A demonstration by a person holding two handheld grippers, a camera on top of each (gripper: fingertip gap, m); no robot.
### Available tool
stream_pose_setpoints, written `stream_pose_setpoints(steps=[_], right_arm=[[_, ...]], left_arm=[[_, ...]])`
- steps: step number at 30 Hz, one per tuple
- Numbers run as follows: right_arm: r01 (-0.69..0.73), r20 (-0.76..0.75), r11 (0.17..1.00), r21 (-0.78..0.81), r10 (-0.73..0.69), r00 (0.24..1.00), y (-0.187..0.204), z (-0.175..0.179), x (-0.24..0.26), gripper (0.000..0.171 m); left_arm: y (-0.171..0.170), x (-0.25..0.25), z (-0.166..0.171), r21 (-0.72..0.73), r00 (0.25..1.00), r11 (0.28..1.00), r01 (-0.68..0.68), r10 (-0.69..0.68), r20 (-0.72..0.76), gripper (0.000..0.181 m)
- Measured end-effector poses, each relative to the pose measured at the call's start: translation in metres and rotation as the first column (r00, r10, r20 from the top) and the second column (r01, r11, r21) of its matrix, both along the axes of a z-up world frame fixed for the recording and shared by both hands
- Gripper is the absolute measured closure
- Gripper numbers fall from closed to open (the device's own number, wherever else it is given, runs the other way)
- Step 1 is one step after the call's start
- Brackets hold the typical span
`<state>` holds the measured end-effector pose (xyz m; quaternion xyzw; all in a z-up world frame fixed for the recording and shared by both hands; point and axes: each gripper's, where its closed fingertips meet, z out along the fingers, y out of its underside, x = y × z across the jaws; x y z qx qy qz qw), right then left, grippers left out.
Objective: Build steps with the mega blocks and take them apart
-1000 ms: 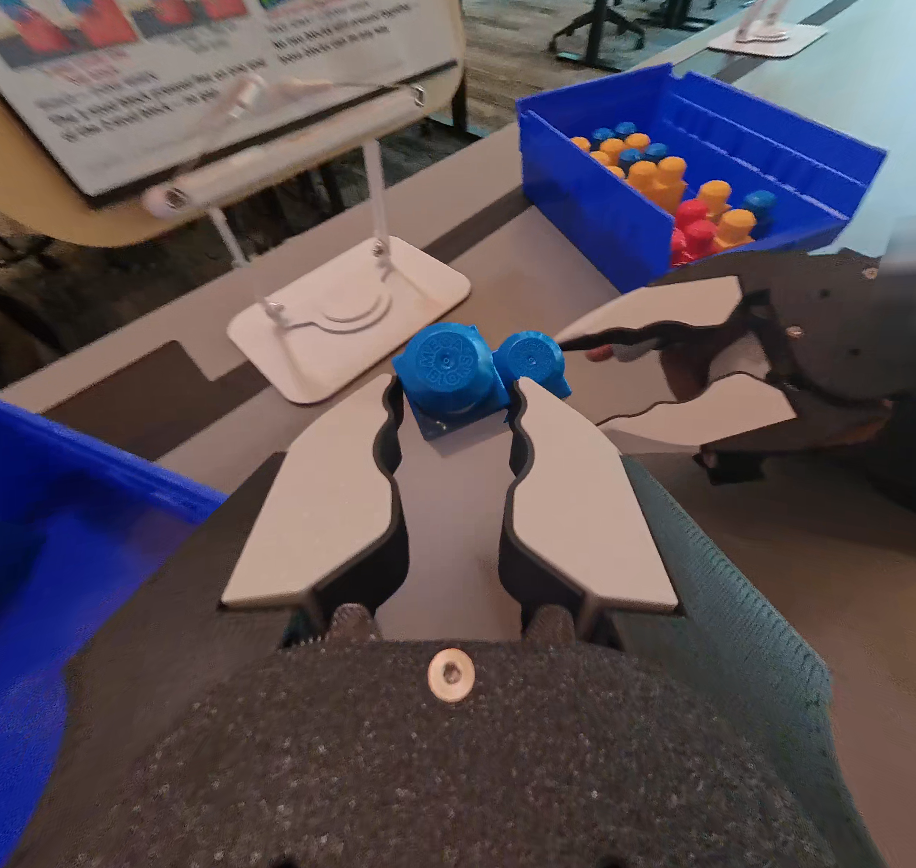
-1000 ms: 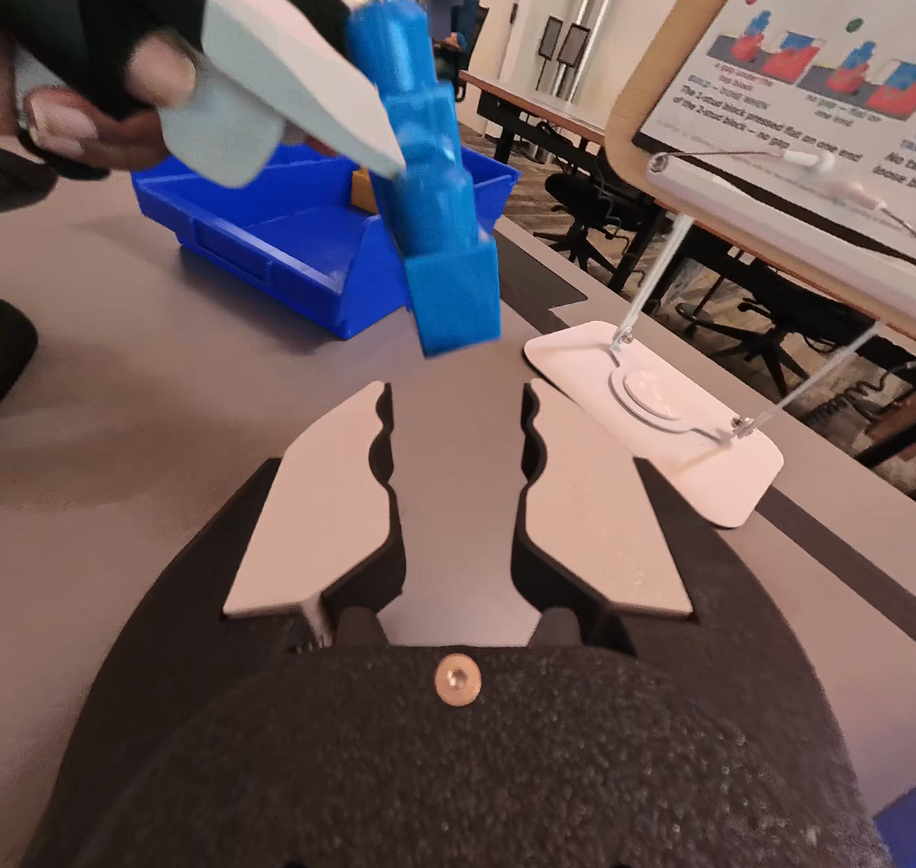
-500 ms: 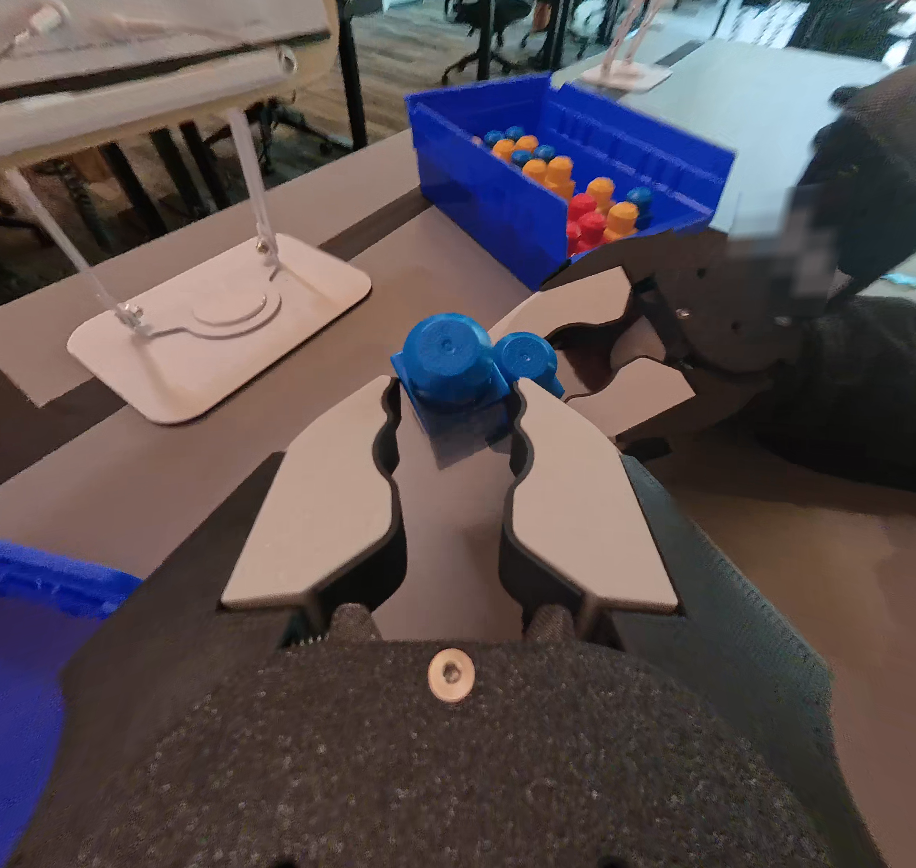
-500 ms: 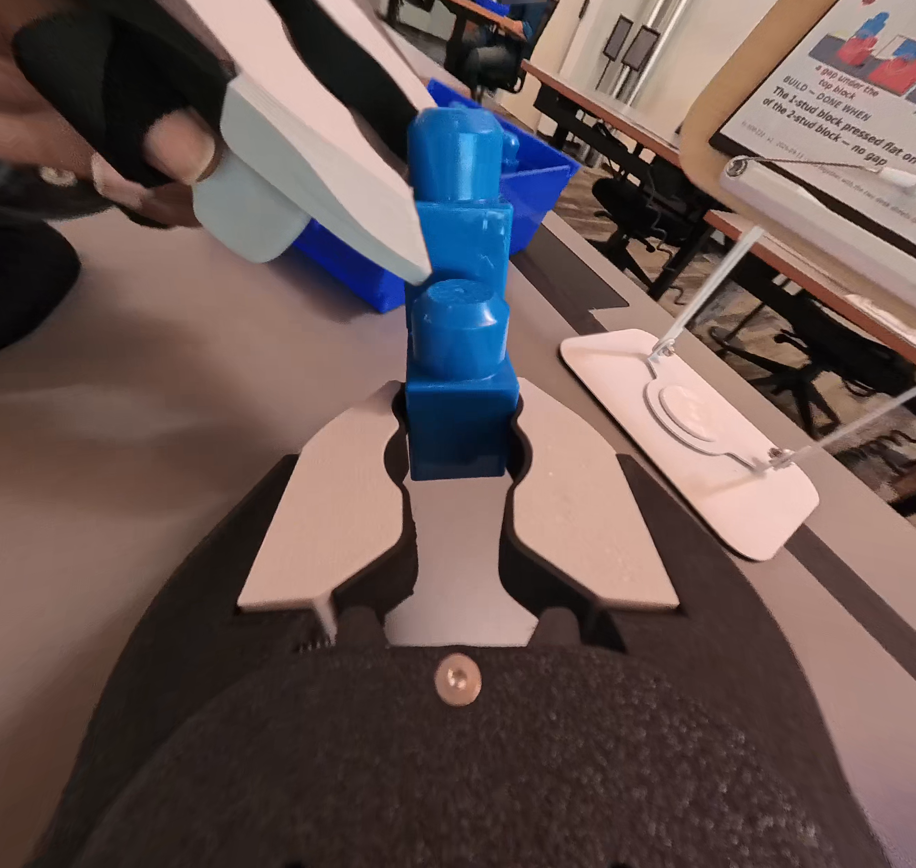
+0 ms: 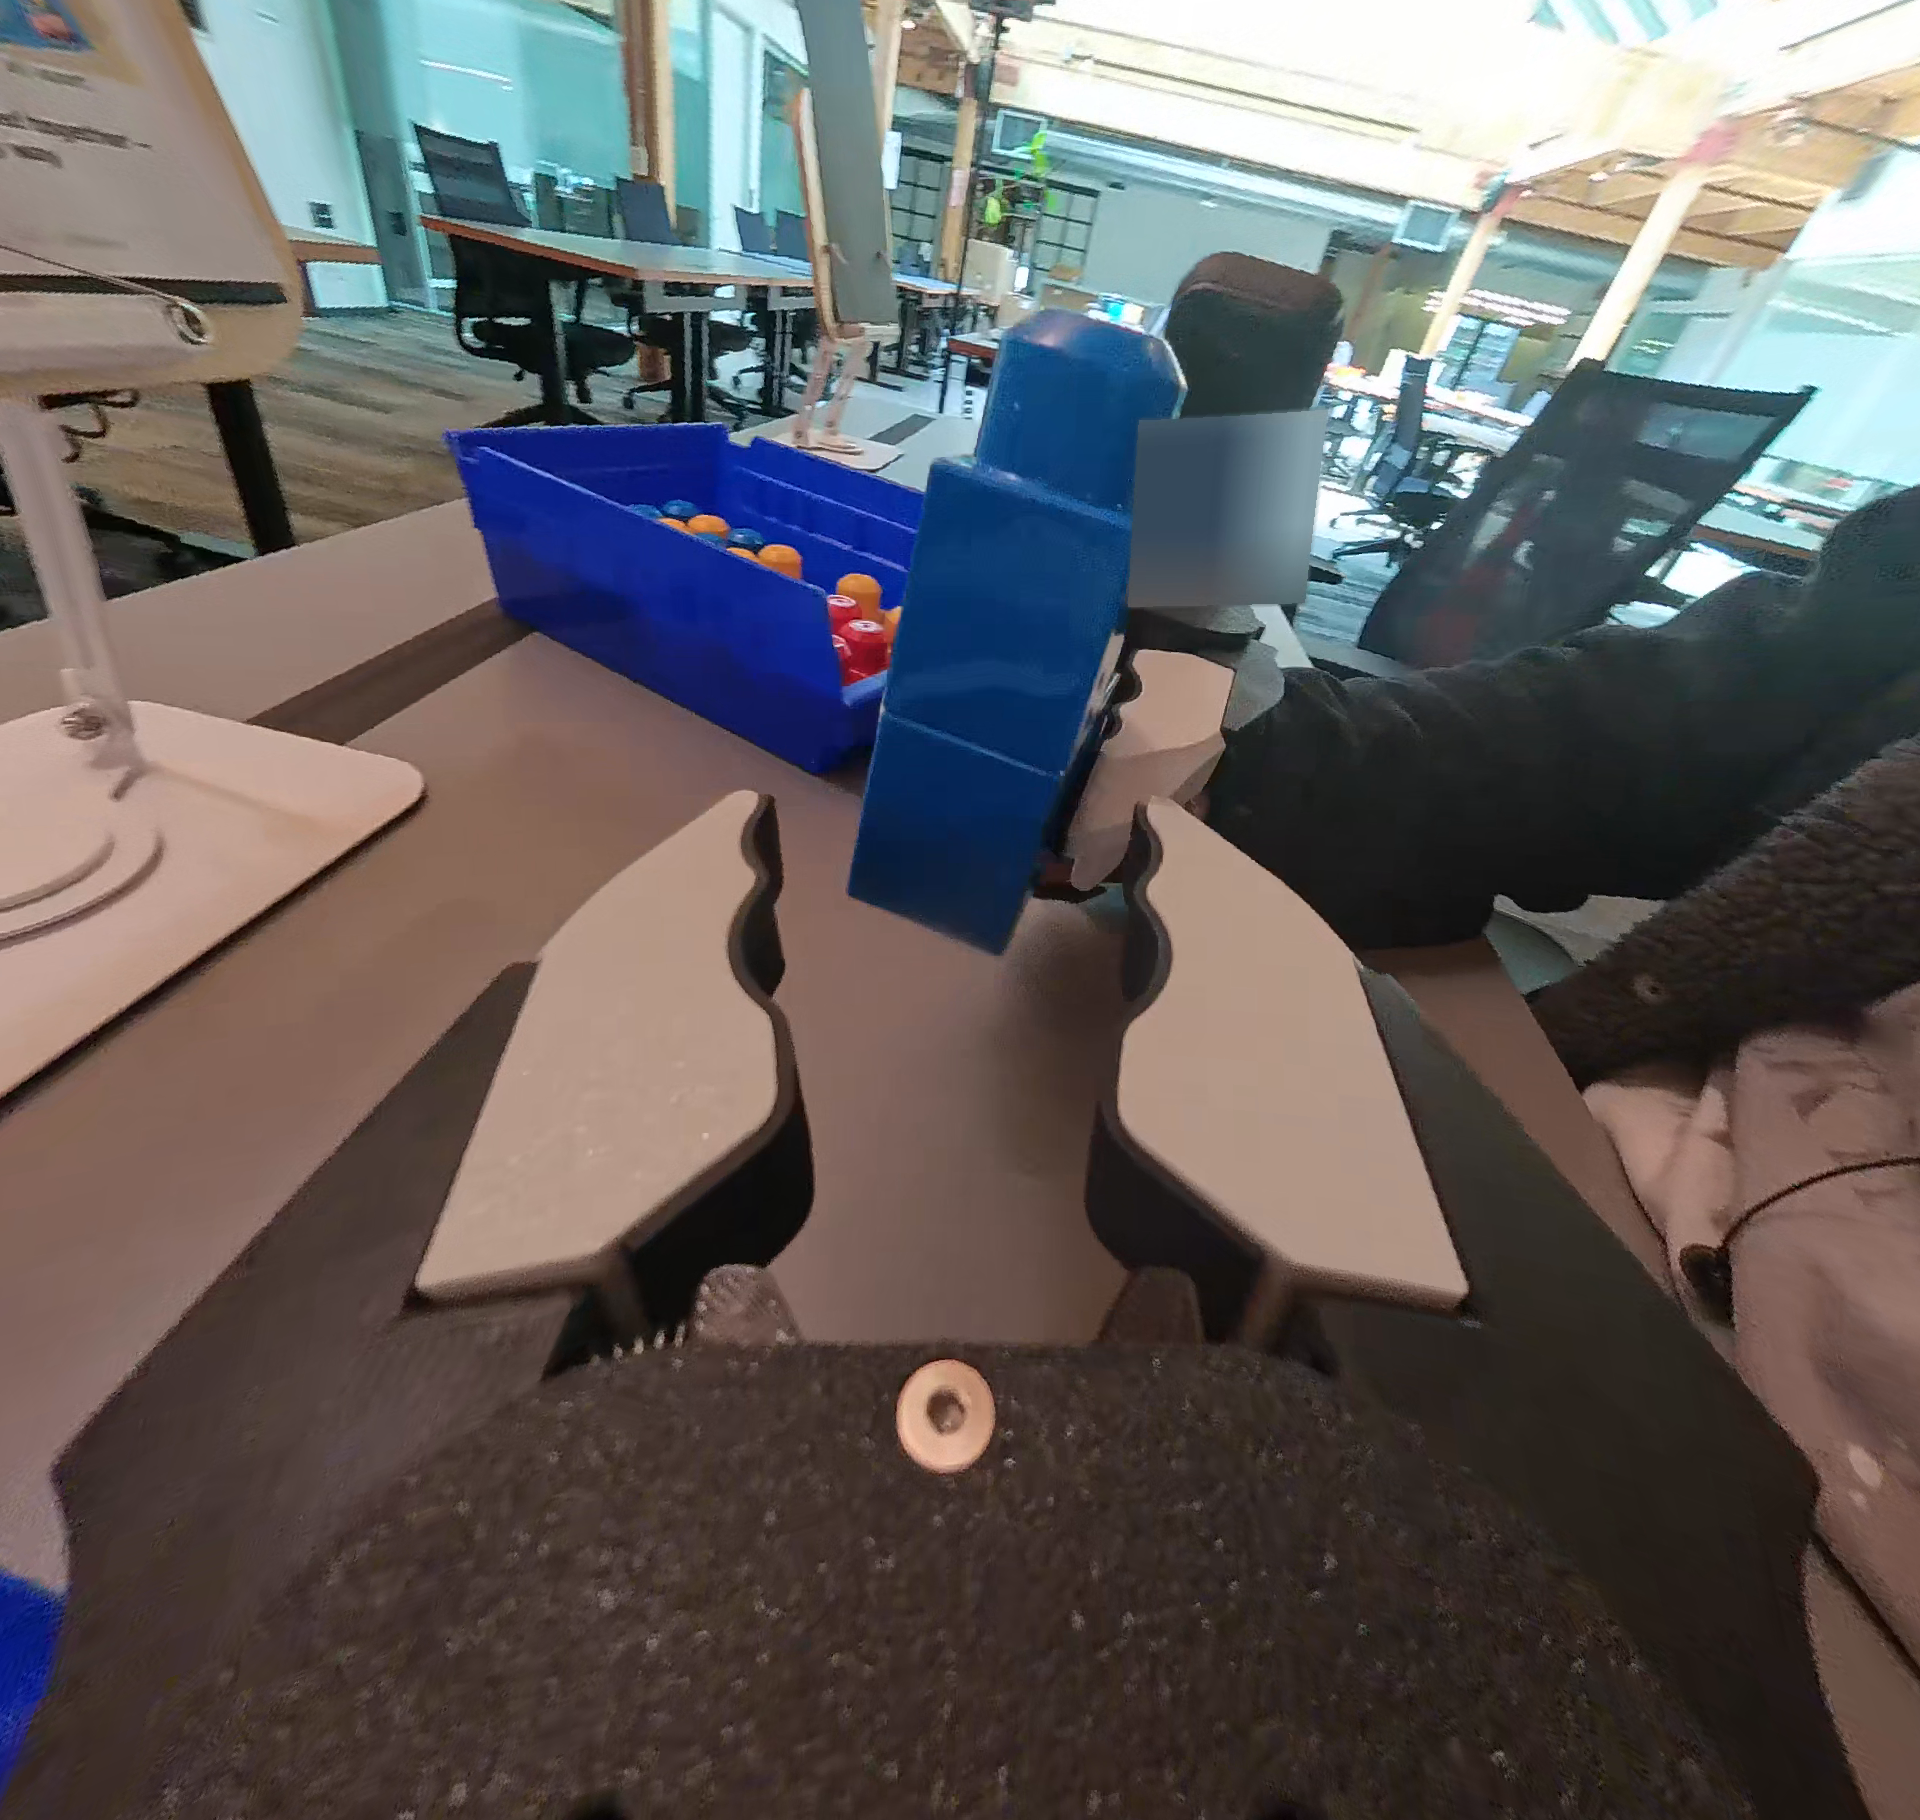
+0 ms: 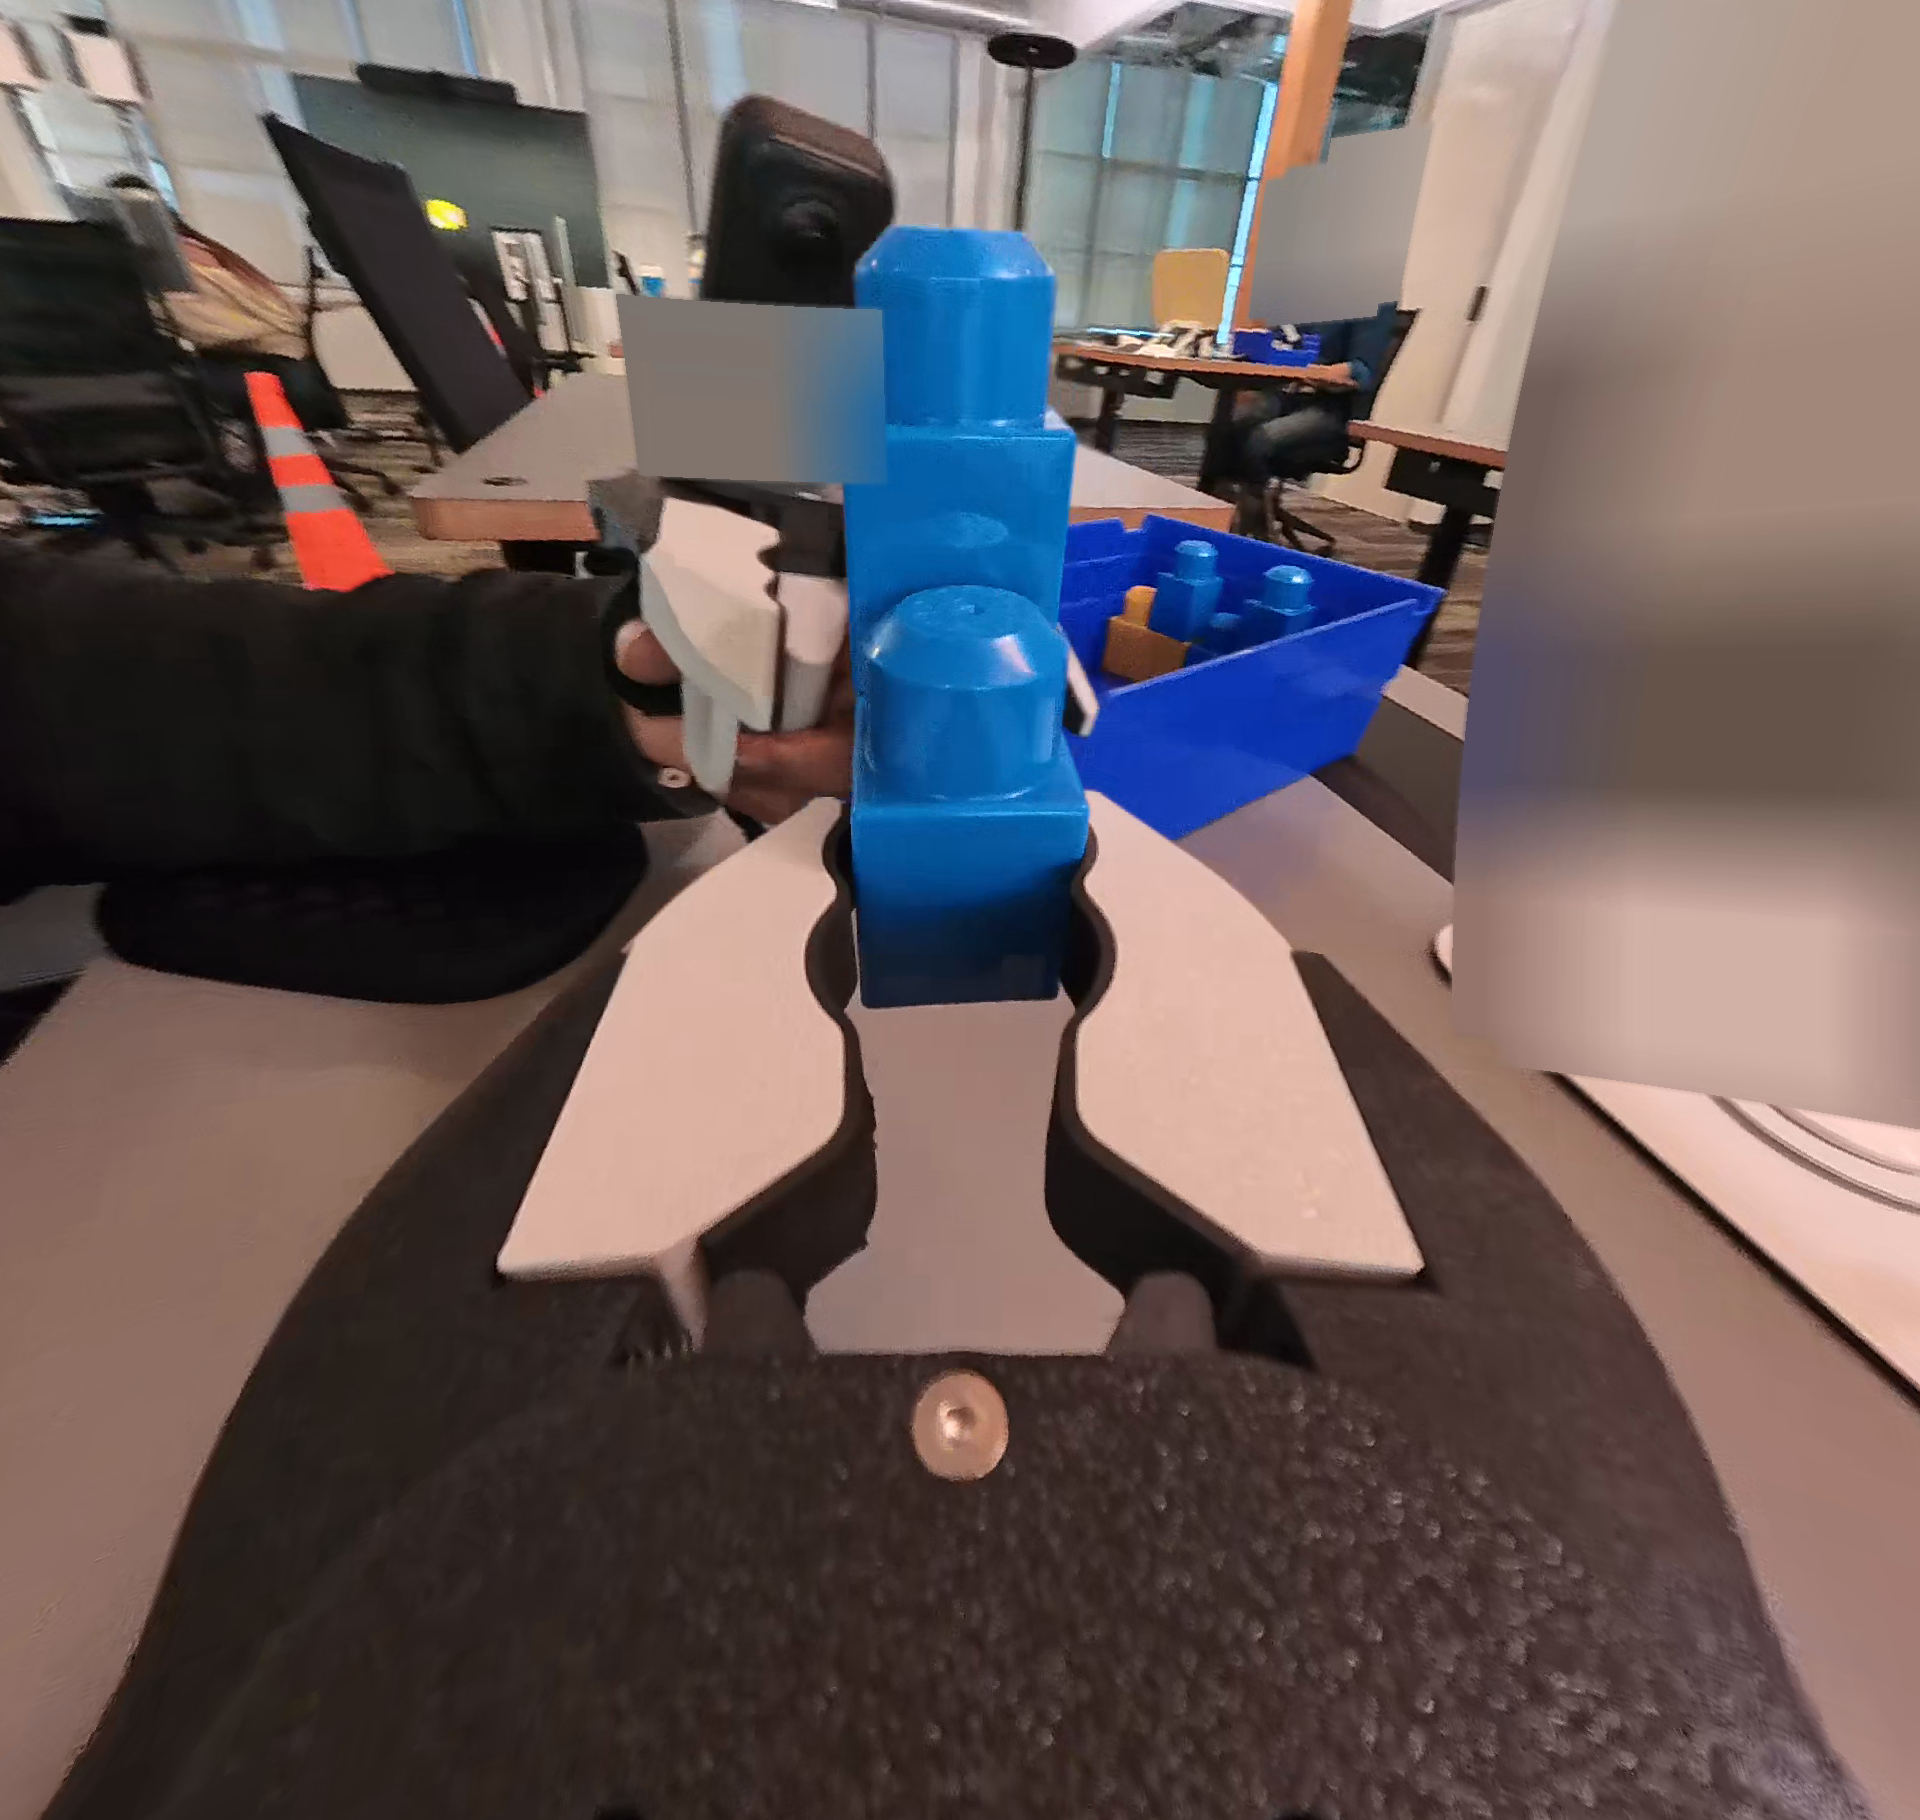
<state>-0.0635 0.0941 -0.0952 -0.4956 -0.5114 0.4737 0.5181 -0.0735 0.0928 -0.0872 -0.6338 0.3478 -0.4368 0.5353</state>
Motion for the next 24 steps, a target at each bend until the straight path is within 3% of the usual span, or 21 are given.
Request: stream_pose_setpoints(steps=[6, 13, 24], right_arm=[[-0.092, 0.038, 0.996, -0.012, 0.092, 0.995, -0.017, -0.008, -0.005, 0.135], [-0.108, 0.105, 0.994, -0.026, 0.11, 0.988, -0.016, -0.013, -0.004, 0.134], [-0.029, 0.291, 0.994, 0.104, -0.003, 0.957, 0.004, -0.02, 0.012, 0.127]], left_arm=[[-0.016, 0.01, -0.009, 0.022, 0.994, 0.995, 0.102, -0.1, -0.044, 0.142], [-0.017, 0.011, -0.014, 0.054, 0.991, 0.994, 0.091, -0.085, -0.101, 0.143], [-0.009, 0.006, -0.041, 0.016, 0.971, 0.997, 0.069, -0.063, -0.229, 0.144]])
